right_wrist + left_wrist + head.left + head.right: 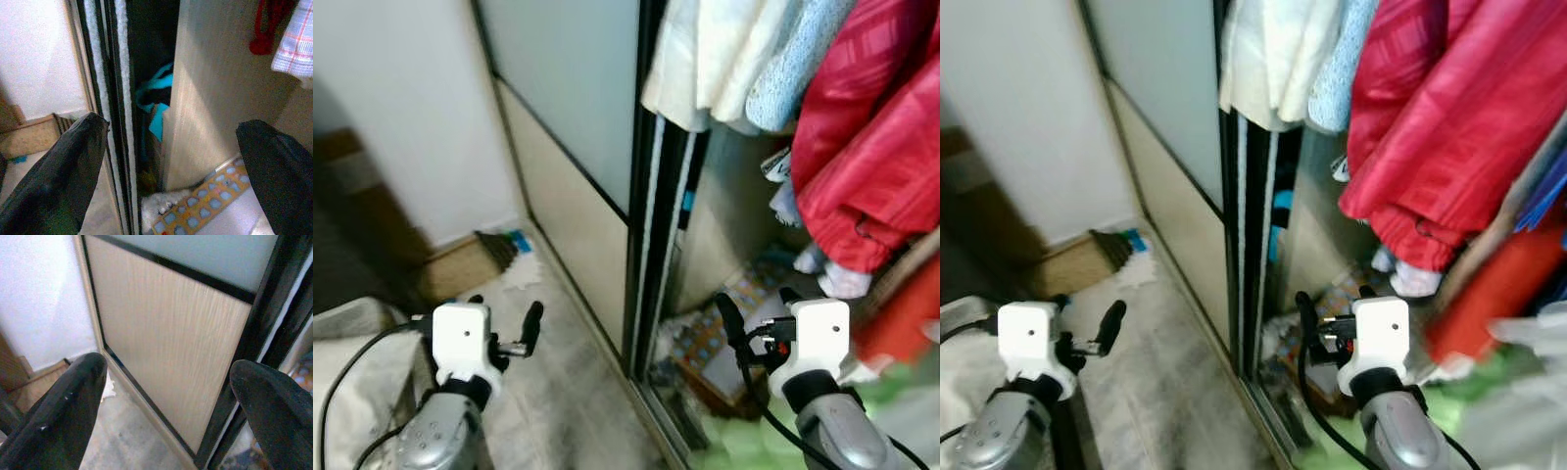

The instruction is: Clean up the room

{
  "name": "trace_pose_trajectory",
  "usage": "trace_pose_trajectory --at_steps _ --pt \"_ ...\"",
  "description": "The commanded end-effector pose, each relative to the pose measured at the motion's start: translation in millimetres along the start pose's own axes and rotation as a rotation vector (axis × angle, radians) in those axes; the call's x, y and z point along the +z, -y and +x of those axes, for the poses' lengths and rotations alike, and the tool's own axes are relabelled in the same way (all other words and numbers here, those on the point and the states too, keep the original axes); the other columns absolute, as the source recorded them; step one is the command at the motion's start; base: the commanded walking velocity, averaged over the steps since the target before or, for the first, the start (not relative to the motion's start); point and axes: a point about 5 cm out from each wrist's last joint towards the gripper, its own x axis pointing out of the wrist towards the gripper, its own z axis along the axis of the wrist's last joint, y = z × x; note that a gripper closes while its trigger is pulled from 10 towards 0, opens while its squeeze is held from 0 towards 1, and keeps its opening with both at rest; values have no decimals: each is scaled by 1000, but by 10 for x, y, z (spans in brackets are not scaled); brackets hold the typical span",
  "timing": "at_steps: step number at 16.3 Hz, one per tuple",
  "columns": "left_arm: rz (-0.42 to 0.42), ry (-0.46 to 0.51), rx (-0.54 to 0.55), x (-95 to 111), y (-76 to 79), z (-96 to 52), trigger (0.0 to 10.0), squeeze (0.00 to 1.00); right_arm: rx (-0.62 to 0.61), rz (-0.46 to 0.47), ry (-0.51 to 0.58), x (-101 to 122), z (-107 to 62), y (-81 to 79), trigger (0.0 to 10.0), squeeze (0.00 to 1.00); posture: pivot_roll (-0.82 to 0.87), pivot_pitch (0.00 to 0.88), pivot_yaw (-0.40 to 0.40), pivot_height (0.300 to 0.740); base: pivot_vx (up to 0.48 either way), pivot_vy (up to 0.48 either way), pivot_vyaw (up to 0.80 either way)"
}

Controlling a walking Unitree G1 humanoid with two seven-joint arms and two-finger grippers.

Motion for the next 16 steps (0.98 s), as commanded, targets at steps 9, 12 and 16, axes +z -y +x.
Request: trace_pose_trajectory --at_steps 9,12,16 --pt "46 14 -24 2 85 57 10000 0 -7 -6 -1 -19 10 40 10000 0 -96 45 -10 740 0 0 622" --pt "44 15 -26 4 101 58 10000 0 16 -35 3 -14 11 18 10000 0 -99 48 -11 740 0 0 800" --pt "23 25 -46 0 124 65 10000 0 12 -26 -1 -13 9 35 10000 0 -108 57 -15 740 0 0 800"
